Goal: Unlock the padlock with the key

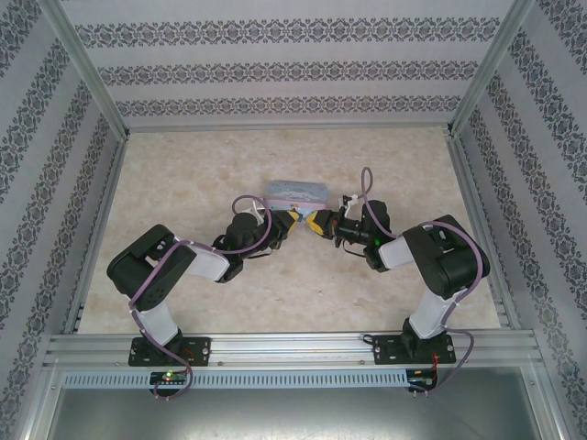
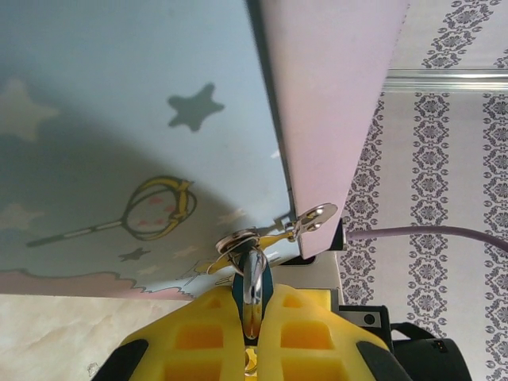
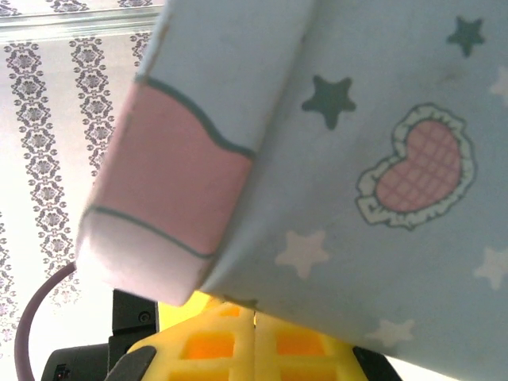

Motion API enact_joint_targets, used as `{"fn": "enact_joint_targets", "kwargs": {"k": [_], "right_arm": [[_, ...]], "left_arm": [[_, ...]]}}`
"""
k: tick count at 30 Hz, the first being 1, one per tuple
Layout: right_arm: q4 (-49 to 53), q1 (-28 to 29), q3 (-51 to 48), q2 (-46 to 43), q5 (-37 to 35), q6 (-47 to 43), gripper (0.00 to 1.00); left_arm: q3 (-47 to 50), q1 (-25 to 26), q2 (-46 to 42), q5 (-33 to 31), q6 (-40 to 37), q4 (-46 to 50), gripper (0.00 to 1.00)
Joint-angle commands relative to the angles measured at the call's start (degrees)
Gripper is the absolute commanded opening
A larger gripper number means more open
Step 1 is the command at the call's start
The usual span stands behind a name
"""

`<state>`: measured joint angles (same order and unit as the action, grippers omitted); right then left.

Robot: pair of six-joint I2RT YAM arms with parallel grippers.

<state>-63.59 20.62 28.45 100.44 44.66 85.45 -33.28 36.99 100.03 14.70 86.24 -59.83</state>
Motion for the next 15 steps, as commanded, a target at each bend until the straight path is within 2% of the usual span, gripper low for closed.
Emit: {"fn": "enact_joint_targets", "kwargs": {"k": [1, 15], "right_arm": [[-4.0, 1.1, 2.4, 0.8, 0.0, 0.3, 0.00], [-10.5, -2.6, 3.9, 6.1, 3.9, 7.2, 0.00]], "left_arm": [[-2.2, 2.8, -0.2, 9.6, 0.8, -7.1, 0.00], [-2.9, 3.0, 0.1, 11.1, 1.6, -7.6, 0.00]]}}
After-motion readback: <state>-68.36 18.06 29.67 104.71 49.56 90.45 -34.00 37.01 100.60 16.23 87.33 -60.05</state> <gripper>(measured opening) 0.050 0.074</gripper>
